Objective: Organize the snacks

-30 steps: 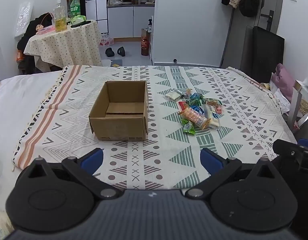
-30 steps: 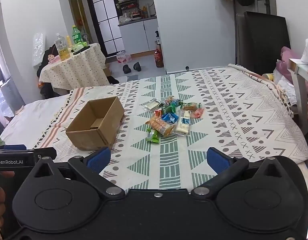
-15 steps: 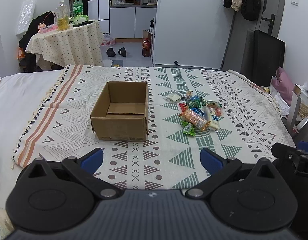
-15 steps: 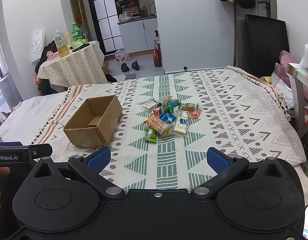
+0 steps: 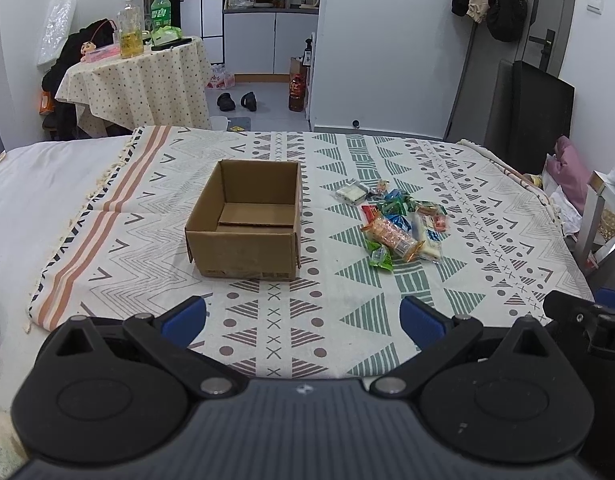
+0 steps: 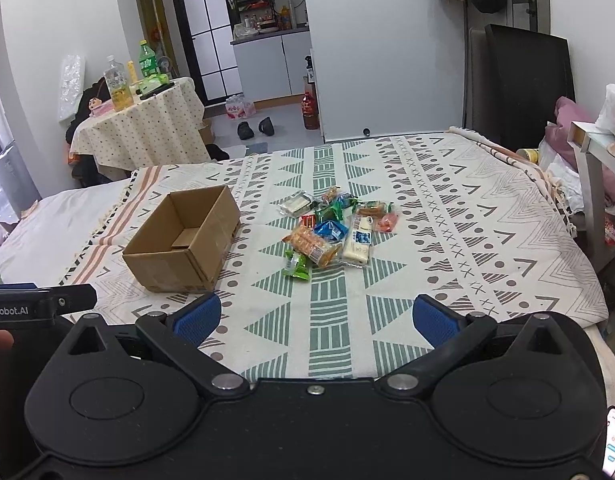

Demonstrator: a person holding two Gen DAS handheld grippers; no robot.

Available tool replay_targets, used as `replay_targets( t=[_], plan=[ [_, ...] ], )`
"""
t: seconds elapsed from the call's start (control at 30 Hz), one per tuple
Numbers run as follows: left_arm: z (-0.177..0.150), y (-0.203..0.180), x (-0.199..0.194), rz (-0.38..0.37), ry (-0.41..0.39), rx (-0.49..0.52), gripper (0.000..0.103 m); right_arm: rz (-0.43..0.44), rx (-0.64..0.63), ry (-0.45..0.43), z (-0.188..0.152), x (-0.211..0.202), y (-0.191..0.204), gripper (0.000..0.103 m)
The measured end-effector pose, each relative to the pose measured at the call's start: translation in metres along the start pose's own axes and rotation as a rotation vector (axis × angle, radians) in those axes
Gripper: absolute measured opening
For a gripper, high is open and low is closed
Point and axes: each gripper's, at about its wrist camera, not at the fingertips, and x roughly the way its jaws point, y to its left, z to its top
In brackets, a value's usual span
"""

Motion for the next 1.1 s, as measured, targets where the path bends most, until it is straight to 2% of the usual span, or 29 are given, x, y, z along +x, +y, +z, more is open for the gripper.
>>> replay_targets(
  t=[1.1],
  plan=[
    [0.0007, -0.0019, -0.0015, -0.008, -0.007, 0.014, 0.103, 0.011, -0.01, -0.008, -0.0013, 0.0014, -0.001, 0.103]
  ],
)
